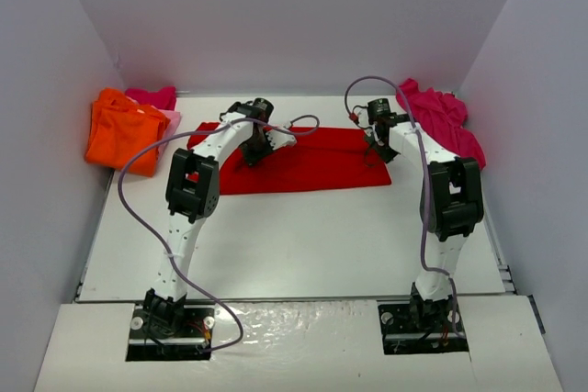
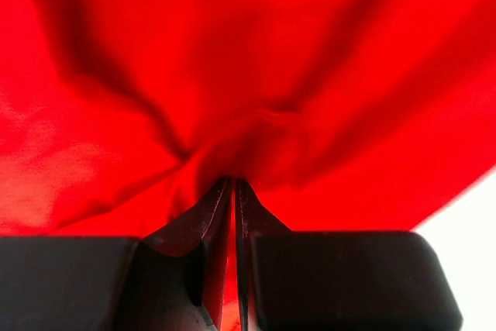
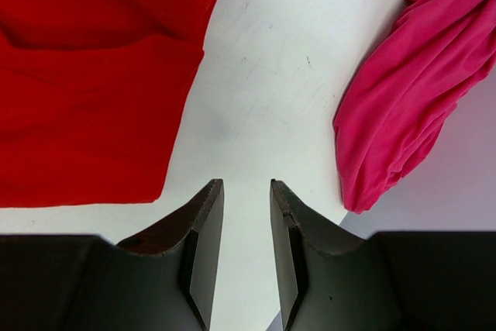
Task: Fold and stack the t-shirts
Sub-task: Fold the other side of the tshirt into a rectangle
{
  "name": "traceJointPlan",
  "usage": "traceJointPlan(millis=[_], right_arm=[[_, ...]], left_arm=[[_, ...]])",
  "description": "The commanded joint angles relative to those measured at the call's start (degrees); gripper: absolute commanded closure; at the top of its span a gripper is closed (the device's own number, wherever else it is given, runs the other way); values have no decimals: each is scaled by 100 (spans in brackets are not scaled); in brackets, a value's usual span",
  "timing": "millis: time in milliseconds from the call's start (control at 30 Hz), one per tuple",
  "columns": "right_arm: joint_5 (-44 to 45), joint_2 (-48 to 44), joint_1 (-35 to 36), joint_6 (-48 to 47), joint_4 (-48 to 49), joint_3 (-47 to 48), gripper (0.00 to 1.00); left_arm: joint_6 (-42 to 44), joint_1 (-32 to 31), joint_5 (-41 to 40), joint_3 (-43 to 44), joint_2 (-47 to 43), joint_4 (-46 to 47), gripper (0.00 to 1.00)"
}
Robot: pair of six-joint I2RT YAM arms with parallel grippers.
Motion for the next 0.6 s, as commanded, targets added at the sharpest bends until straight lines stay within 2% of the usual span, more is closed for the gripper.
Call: traceJointPlan(millis=[0, 133, 200, 367, 433, 467, 567], right_arm=[[135, -294, -56, -65, 175, -45, 72], [89, -289, -56, -30, 198, -35, 72], [60, -295, -56, -8, 198, -33, 72], [76, -271, -47, 28, 215, -53, 72], [80, -264, -37, 35, 214, -52, 72], [104, -272, -29, 27, 206, -36, 72], [144, -296, -22, 43, 199, -44, 72]], left_arm=[[-97, 39, -483, 483, -303, 311, 95], [51, 39, -849, 684, -225, 385, 95], [91, 39, -1311, 679, -197, 653, 95], [400, -107, -2653, 588, -68, 1994, 92], [512, -163, -3166, 607, 89, 2794, 92], [617, -171, -3489, 720, 154, 3016, 92], [716, -163, -3673, 1286, 516, 3157, 92]])
